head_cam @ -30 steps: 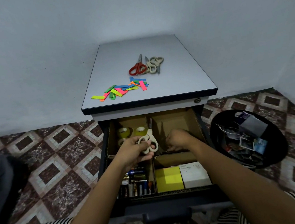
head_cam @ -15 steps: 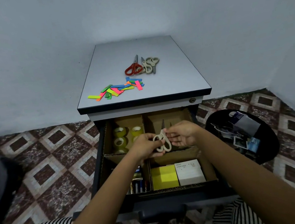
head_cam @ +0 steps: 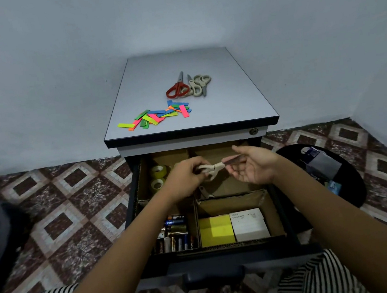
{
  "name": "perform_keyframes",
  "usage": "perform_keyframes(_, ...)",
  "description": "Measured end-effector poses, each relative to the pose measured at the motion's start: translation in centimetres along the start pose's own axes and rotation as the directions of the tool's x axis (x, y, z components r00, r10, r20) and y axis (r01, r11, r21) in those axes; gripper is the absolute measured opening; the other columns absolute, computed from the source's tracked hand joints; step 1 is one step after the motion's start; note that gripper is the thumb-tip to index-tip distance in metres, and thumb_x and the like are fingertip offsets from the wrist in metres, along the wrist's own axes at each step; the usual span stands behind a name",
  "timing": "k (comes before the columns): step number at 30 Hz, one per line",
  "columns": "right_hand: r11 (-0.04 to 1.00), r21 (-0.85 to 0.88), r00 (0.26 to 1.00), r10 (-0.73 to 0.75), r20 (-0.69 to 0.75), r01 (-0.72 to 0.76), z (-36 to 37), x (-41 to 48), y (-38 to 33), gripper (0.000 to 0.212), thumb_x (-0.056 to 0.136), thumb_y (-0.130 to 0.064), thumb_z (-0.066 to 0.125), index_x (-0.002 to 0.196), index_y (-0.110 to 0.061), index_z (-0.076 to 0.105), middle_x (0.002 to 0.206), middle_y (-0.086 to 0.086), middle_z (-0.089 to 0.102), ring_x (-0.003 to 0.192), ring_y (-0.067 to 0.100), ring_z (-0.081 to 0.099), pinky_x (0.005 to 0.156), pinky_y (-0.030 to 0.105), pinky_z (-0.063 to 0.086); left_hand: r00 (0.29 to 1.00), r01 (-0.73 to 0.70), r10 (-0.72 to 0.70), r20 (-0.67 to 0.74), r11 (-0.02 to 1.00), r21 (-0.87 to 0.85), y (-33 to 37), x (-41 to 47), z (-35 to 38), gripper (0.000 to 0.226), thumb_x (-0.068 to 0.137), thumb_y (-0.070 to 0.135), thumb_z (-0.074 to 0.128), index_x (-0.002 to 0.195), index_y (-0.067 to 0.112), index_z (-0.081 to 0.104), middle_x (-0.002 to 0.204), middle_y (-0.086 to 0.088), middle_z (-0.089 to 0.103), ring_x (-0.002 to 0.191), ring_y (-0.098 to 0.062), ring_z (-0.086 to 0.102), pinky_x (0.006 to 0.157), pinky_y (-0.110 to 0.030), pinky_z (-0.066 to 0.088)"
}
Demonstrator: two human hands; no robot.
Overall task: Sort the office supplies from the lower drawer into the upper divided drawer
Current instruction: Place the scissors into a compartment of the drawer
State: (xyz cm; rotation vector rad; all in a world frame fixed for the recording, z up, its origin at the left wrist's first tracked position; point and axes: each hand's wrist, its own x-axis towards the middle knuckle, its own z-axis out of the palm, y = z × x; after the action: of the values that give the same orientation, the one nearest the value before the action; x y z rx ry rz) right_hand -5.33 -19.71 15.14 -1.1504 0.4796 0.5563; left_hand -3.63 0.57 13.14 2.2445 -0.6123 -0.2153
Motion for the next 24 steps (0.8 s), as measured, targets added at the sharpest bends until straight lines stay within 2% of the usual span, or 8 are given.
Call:
perform_keyframes(4,0.989,-0.117,0.993,0.103,0.062,-0.095,-0.4,-0.3,0.1,0.015,0.092,-0.013,0.053,0.089,-0.002,0.062,0.063,0.004,0.065,0.053,0.007,0.062,0.049,0.014,0.051,0.987,-0.158,0.161,-0.004,0.973,0.17,-0.2,0.8,0.2,0.018,0.089,0.01,0.059,0.103,0.018,0.065,0.092,0.006,0.063,0.08,-0.007,0.055,0.069,-0.022,0.044)
perform_keyframes(8,0.985,-0.084,0.988,0.154,0.001,-0.153,-0.6,0.4,0.8,0.01,0.091,-0.003,0.054,0.086,0.002,0.06,0.059,0.005,0.064,0.047,0.007,0.061,0.045,0.014,0.051,0.983,-0.177,0.183,0.003,0.947,0.269,-0.3,1.6,0.6,0.028,0.088,0.007,0.057,0.114,0.014,0.065,0.108,-0.003,0.066,0.096,-0.015,0.06,0.084,-0.031,0.049)
perform_keyframes(10,0.986,-0.086,0.988,0.134,-0.074,-0.14,-0.8,1.3,1.1,0.012,0.093,-0.002,0.052,0.084,0.001,0.06,0.055,0.005,0.064,0.045,0.007,0.061,0.046,0.015,0.052,0.991,-0.12,0.133,-0.024,0.949,0.291,-0.9,1.6,0.8,0.034,0.09,0.012,0.058,0.124,0.014,0.059,0.121,-0.003,0.061,0.108,-0.015,0.057,0.091,-0.027,0.048)
perform_keyframes(12,0.977,-0.172,0.985,0.101,-0.14,-0.125,-0.5,2.3,1.4,0.011,0.094,-0.003,0.05,0.092,-0.001,0.06,0.059,0.002,0.064,0.053,0.007,0.061,0.048,0.015,0.051,0.995,-0.073,0.088,-0.038,0.951,0.302,-1.7,1.3,1.1,0.036,0.091,0.015,0.057,0.127,0.015,0.056,0.127,-0.003,0.056,0.115,-0.016,0.053,0.096,-0.027,0.045)
perform_keyframes(14,0.958,-0.264,0.976,0.054,-0.209,-0.11,0.2,3.3,1.8,0.016,0.095,-0.003,0.05,0.105,-0.003,0.061,0.058,-0.002,0.064,0.062,0.007,0.056,0.048,0.013,0.046,0.997,-0.063,0.07,-0.009,0.936,0.347,-2.5,0.8,1.4,0.034,0.093,0.016,0.054,0.127,0.016,0.056,0.13,-0.003,0.053,0.121,-0.016,0.048,0.102,-0.028,0.04)
perform_keyframes(16,0.94,-0.332,0.956,-0.024,-0.293,-0.079,0.9,4.4,2.3,0.017,0.092,0.0,0.054,0.107,-0.001,0.062,0.055,-0.002,0.064,0.06,0.006,0.052,0.045,0.014,0.039,0.998,-0.064,0.068,0.004,0.915,0.399,-3.1,0.3,1.7,0.035,0.094,0.017,0.052,0.129,0.014,0.055,0.135,-0.003,0.048,0.127,-0.017,0.041,0.107,-0.027,0.033)
perform_keyframes(20,0.893,-0.441,0.916,-0.102,-0.388,-0.088,1.3,7.0,3.6,0.023,0.087,0.005,0.058,0.109,0.003,0.064,0.076,0.008,0.058,0.051,0.009,0.052,0.038,0.017,0.036,0.997,-0.019,0.052,-0.061,0.893,0.449,-3.9,-0.6,2.3,0.046,0.097,0.026,0.046,0.141,0.014,0.041,0.152,-0.005,0.03,0.14,-0.02,0.026,0.114,-0.03,0.027)
perform_keyframes(24,0.776,-0.612,0.915,-0.122,-0.386,-0.155,1.2,8.7,4.9,0.023,0.088,0.0,0.06,0.11,0.004,0.065,0.096,0.013,0.064,0.065,0.013,0.052,0.062,0.024,0.043,0.996,0.041,-0.004,-0.09,0.911,0.41,-4.4,-1.2,2.6,0.054,0.099,0.033,0.04,0.147,0.012,0.028,0.155,-0.003,0.022,0.141,-0.017,0.026,0.113,-0.029,0.03)
